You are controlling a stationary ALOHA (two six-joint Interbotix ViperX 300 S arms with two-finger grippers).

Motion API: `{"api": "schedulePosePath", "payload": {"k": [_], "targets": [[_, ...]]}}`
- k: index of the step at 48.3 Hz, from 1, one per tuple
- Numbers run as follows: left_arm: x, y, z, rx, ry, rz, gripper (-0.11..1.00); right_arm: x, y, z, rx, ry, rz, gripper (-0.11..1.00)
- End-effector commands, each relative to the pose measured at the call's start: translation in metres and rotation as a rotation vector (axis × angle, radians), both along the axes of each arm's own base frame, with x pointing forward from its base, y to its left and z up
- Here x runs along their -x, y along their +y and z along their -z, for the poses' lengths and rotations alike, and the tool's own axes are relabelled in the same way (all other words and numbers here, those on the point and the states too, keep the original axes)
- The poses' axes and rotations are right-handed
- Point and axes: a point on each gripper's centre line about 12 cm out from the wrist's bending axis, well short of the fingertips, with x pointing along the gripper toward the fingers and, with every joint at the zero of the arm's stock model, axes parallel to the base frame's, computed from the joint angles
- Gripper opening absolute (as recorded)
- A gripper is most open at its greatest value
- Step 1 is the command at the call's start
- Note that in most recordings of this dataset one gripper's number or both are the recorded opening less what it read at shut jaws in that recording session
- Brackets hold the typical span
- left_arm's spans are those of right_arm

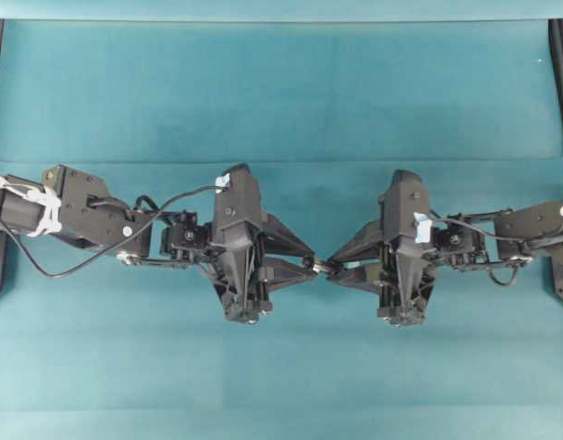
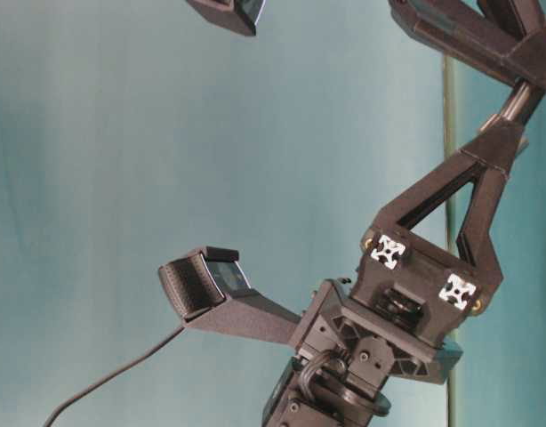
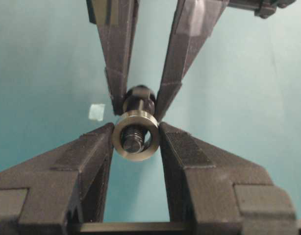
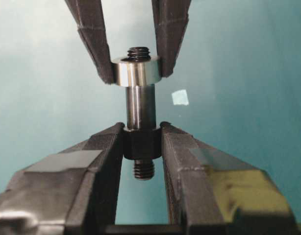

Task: Insert the washer onto the shaft with both hands.
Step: 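Push the held washer with the left gripper onto the shaft's threaded end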

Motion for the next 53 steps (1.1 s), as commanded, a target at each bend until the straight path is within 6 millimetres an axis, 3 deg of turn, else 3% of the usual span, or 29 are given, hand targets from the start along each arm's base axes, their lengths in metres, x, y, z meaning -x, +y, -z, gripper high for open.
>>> {"api": "schedulePosePath", "payload": {"k": [1,53], "targets": [[-0.004,-0.002,-0.008,-0.001,-0.023,0.006,0.36,-0.007,-0.002,-0.008,-0.002,-0.038,0.006,0.00],[-0.021,-0.005,-0.006,-0.020,0.020,0.017,0.36,-0.013,-0.007,-0.010,0.004,-0.057,0.019,0.00]]}}
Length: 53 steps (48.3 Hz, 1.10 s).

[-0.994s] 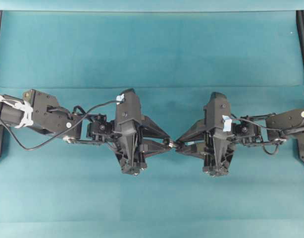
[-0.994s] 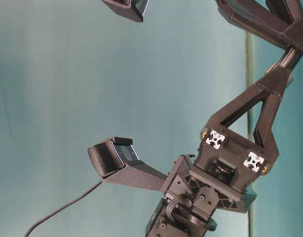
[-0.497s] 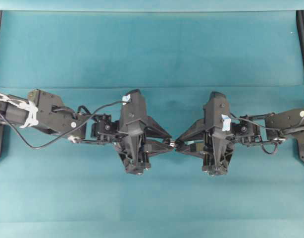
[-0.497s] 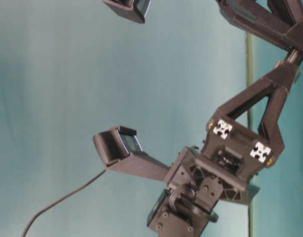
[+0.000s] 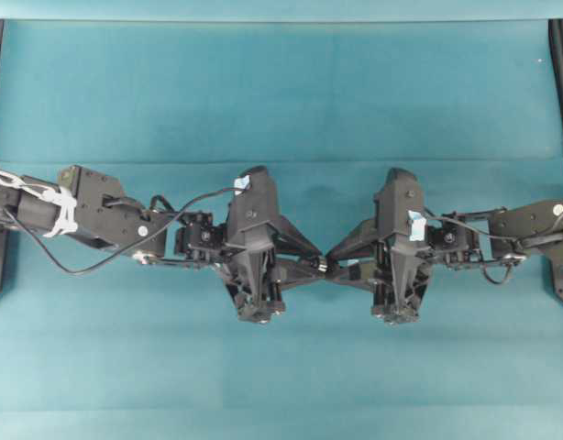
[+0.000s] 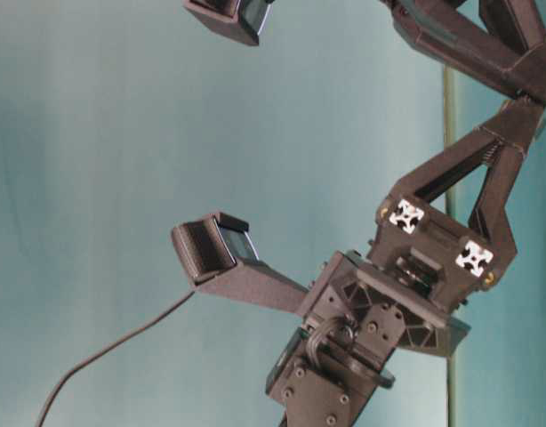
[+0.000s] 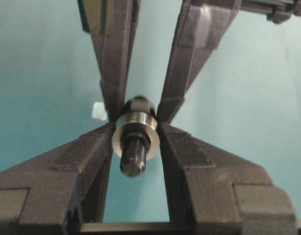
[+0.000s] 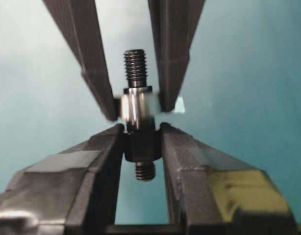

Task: Insert the washer onto the shaft with both hands.
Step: 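Push the held washer with the left gripper onto the shaft's threaded end, then open the left gripper and pull it back from the shaft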

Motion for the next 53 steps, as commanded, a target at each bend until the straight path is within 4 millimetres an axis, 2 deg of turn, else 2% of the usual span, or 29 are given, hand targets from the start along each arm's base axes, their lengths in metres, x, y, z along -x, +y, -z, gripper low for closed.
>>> {"api": "schedulePosePath", "payload": {"k": [1,17,35,37,43,46,48,53], "targets": [[-0.006,-0.005,-0.010,-0.002,-0.032,0.013,0.36,-0.008,-0.004,-0.009,0.002,-0.040,0.012,0.00],[-0.004,-0.004,-0.005,-0.005,0.004,0.013,0.36,-0.008,-0.004,-0.008,0.002,-0.035,0.012,0.00],[-0.006,0.000,-0.009,0.003,-0.012,-0.003,0.36,-0.007,-0.004,-0.006,0.008,-0.028,0.004,0.00],[-0.006,0.000,-0.010,0.002,-0.021,-0.002,0.40,-0.007,-0.004,-0.006,0.008,-0.028,0.004,0.00],[-0.006,0.002,-0.014,-0.004,-0.035,-0.002,0.79,-0.007,-0.004,-0.006,0.008,-0.026,0.004,0.00],[-0.004,0.003,-0.015,-0.005,-0.036,-0.004,0.93,-0.007,-0.004,-0.006,0.008,-0.025,0.004,0.00],[-0.003,0.004,-0.015,-0.012,-0.034,-0.001,0.95,-0.007,-0.004,-0.006,0.008,-0.026,0.004,0.00],[0.000,0.003,-0.016,-0.031,-0.034,0.009,0.91,-0.006,-0.004,-0.006,0.007,-0.023,0.005,0.00]]}}
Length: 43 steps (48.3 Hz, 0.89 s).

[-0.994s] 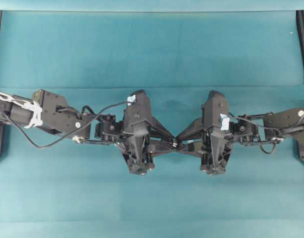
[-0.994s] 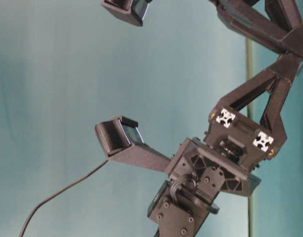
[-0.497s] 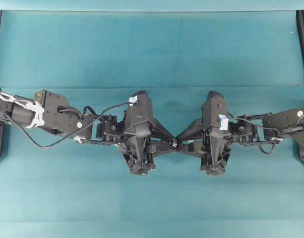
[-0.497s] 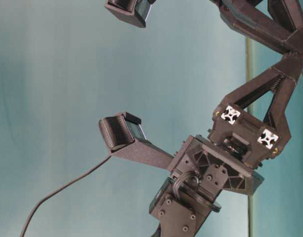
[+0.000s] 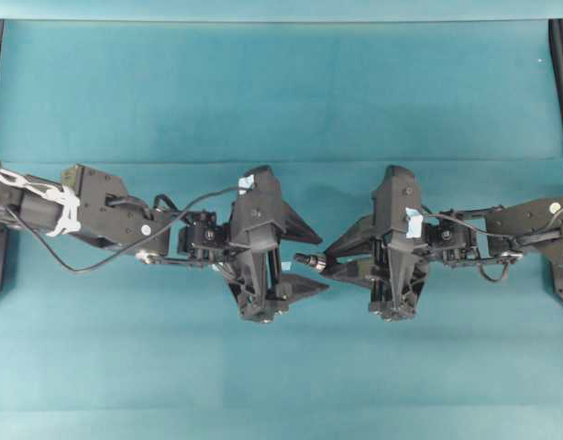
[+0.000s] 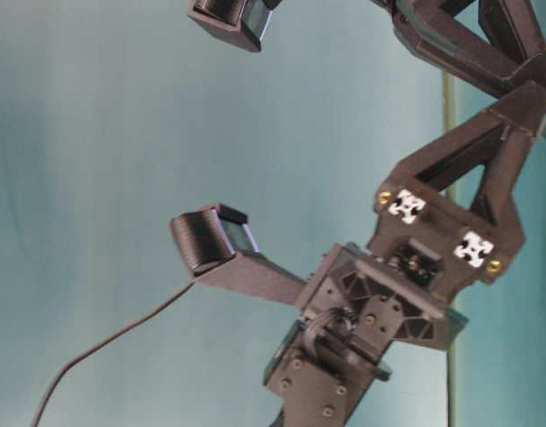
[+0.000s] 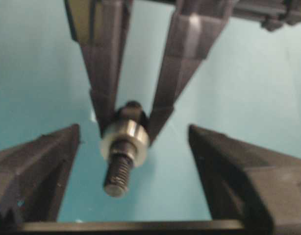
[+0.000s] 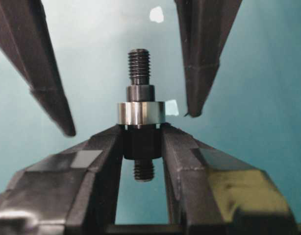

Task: Insert the washer onto the shaft with both hands.
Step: 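Open the left gripper and pull it back from the shaft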

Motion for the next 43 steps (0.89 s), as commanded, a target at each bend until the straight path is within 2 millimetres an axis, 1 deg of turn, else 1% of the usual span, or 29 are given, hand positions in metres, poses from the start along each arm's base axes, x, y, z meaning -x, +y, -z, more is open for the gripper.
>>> {"api": "schedulePosePath", "payload": {"k": [1,15,21,27,34,43], "targets": [[0.000,0.001,-0.013,-0.016,-0.036,0.008,0.91,-0.005,0.000,-0.008,0.003,-0.031,-0.002,0.00],[0.007,0.001,-0.017,-0.062,0.001,0.029,0.92,-0.004,0.000,-0.008,0.004,-0.029,-0.002,0.00],[0.011,0.001,-0.029,-0.103,-0.004,0.050,0.91,-0.004,0.000,-0.007,0.002,-0.028,-0.002,0.00],[0.020,0.002,-0.038,-0.144,0.020,0.071,0.91,-0.004,0.000,-0.007,0.004,-0.028,-0.002,0.00],[0.034,0.001,-0.038,-0.163,0.070,0.087,0.91,-0.003,0.000,-0.007,0.004,-0.028,-0.004,0.00],[0.049,0.002,-0.044,-0.167,0.071,0.089,0.91,-0.003,0.000,-0.007,0.005,-0.028,-0.005,0.00]]}}
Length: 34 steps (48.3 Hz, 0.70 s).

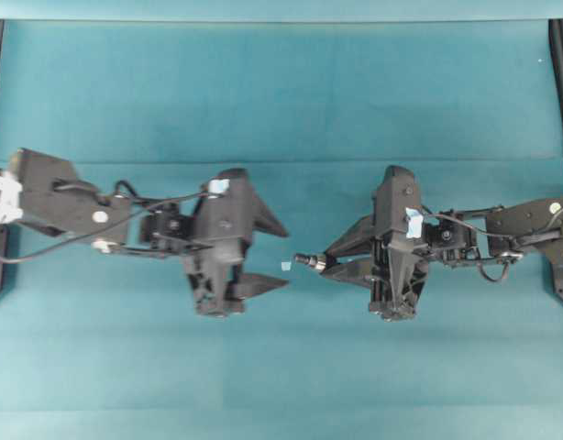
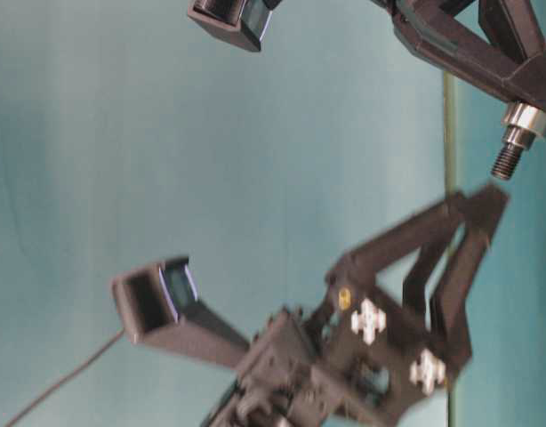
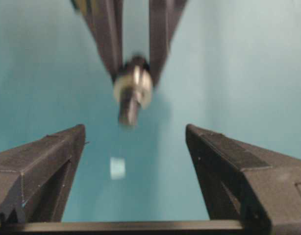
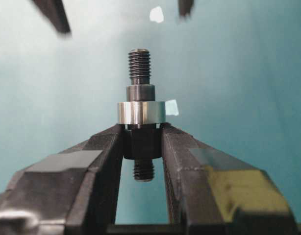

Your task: Insert the washer onto the shaft with both hands.

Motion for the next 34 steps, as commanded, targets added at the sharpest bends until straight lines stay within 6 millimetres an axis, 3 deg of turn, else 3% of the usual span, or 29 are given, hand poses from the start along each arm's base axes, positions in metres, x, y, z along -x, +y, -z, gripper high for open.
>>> {"api": "schedulePosePath", "payload": {"k": [1,16,34], "targets": [[0.004,0.000,-0.016,-0.004,-0.040,0.005,0.91,-0.004,0.000,-0.008,0.004,-0.028,-0.003,0.00],[0.027,0.001,-0.018,-0.010,-0.008,0.008,0.91,-0.004,0.000,-0.008,0.004,-0.028,-0.002,0.00],[0.035,0.001,-0.015,-0.043,0.058,0.027,0.91,-0.003,0.000,-0.006,0.004,-0.019,-0.002,0.00]]}}
